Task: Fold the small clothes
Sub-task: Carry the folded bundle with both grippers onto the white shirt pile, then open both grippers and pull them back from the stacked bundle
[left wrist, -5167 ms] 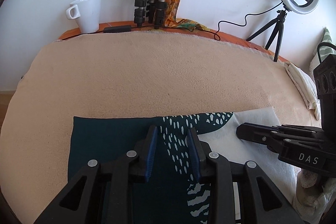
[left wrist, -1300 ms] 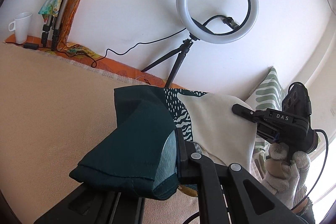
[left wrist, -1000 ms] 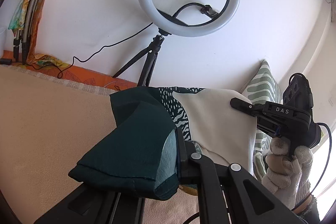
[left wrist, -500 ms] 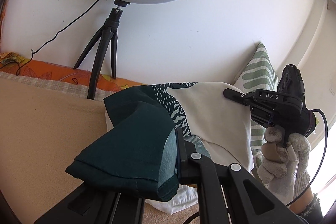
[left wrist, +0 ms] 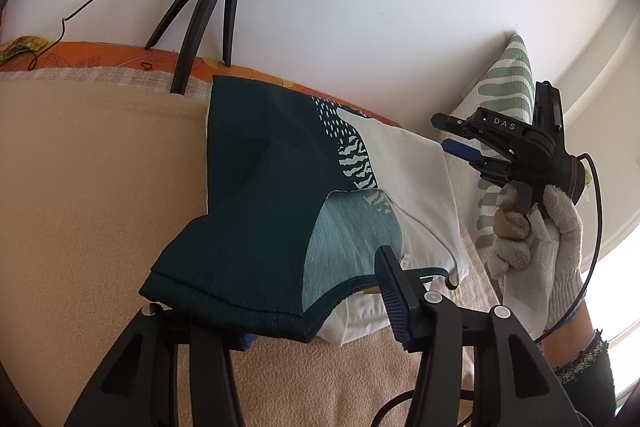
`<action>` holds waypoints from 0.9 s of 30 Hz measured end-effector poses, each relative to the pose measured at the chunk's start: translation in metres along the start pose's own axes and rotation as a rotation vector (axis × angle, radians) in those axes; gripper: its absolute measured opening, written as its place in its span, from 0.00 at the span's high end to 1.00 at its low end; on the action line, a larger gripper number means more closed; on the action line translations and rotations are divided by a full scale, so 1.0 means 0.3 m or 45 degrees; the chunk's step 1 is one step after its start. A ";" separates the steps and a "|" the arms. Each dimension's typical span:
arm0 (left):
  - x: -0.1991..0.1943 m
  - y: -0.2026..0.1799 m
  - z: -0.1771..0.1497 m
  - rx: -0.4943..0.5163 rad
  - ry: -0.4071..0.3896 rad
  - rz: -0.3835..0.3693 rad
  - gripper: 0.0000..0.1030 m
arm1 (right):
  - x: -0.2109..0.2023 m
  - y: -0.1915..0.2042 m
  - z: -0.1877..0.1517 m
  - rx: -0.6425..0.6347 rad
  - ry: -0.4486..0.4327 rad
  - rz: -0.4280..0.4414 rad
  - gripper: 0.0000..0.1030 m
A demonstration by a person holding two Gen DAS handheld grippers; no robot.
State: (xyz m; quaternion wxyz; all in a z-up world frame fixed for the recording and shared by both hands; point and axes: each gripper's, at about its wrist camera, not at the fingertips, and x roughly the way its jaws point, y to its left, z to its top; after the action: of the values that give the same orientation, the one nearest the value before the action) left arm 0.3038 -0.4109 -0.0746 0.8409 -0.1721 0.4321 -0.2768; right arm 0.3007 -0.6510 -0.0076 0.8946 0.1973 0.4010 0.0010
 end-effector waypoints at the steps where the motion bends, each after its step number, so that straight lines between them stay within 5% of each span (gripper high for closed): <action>1: -0.016 -0.002 -0.011 0.020 -0.005 0.029 0.43 | -0.015 0.005 -0.002 -0.009 -0.016 -0.027 0.50; 4: -0.071 0.001 -0.045 0.047 -0.022 0.061 0.34 | -0.055 0.019 -0.007 -0.017 -0.040 -0.032 0.47; 17: -0.246 -0.052 -0.115 0.252 -0.063 0.196 0.30 | -0.221 0.096 -0.068 -0.018 -0.117 -0.085 0.47; 27: -0.423 -0.098 -0.141 0.333 -0.131 0.209 0.24 | -0.407 0.236 -0.156 -0.073 -0.171 -0.154 0.45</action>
State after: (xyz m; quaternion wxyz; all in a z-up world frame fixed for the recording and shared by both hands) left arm 0.1998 -0.3583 -0.0029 0.8969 -0.0391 0.3613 -0.2519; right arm 0.1954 -0.5887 0.0770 0.9231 0.1466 0.3512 -0.0549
